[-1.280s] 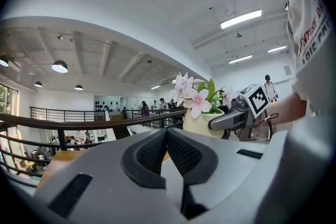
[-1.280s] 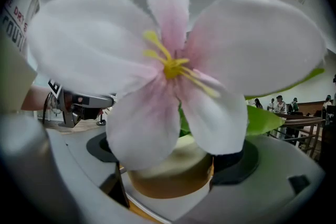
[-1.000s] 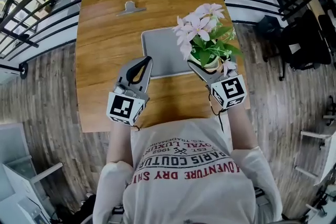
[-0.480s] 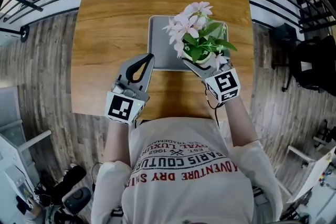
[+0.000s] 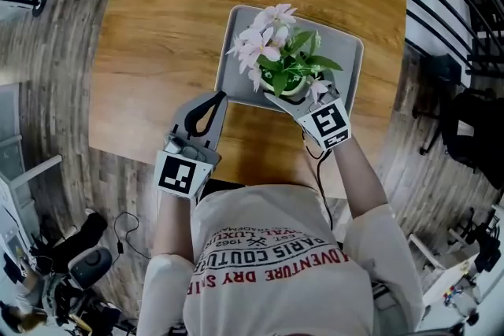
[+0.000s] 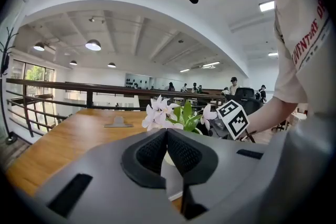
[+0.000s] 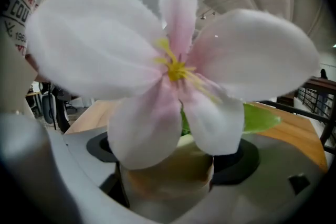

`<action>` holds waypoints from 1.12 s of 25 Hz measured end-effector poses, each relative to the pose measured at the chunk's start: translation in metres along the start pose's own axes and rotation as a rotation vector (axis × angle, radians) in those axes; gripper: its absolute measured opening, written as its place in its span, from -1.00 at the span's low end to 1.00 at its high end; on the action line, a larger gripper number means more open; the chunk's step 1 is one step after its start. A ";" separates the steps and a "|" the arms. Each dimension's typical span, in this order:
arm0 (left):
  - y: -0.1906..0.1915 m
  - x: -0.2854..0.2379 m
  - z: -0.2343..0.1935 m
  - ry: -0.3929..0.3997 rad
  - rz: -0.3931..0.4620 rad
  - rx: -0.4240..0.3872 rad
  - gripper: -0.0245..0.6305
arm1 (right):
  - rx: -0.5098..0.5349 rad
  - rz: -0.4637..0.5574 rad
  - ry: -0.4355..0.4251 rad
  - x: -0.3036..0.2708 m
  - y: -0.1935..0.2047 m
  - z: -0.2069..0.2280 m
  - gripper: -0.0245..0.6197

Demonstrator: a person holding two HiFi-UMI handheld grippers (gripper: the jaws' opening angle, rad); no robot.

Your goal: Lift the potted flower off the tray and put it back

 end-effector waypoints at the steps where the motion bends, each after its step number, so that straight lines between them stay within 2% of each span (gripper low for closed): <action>1: 0.004 -0.004 0.003 -0.008 -0.008 0.009 -0.88 | 0.003 -0.003 -0.023 -0.004 0.001 0.004 0.60; 13: 0.031 -0.027 0.007 -0.073 -0.057 0.056 -0.88 | 0.011 0.014 -0.216 -0.032 0.025 0.022 0.60; 17: 0.034 -0.028 0.007 -0.058 -0.069 0.067 -0.88 | -0.005 -0.005 -0.248 -0.036 0.025 0.024 0.60; 22: 0.036 -0.030 0.005 -0.053 -0.068 0.056 -0.88 | -0.007 -0.010 -0.220 -0.039 0.025 0.022 0.60; 25: 0.036 -0.032 0.006 -0.033 -0.042 0.021 -0.88 | 0.011 -0.011 -0.157 -0.036 0.025 0.019 0.60; 28: 0.031 -0.032 0.011 -0.004 -0.045 0.027 -0.88 | 0.028 -0.010 -0.072 -0.028 0.024 0.016 0.60</action>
Point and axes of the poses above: the fingertips, and each gripper's own axes: x backward along the fingers, z to its right, y out of its underside, the point moved 9 cm from there along x, backward along the fingers, and after that the axes turned 10 degrees about -x, right-handed, at the moved point
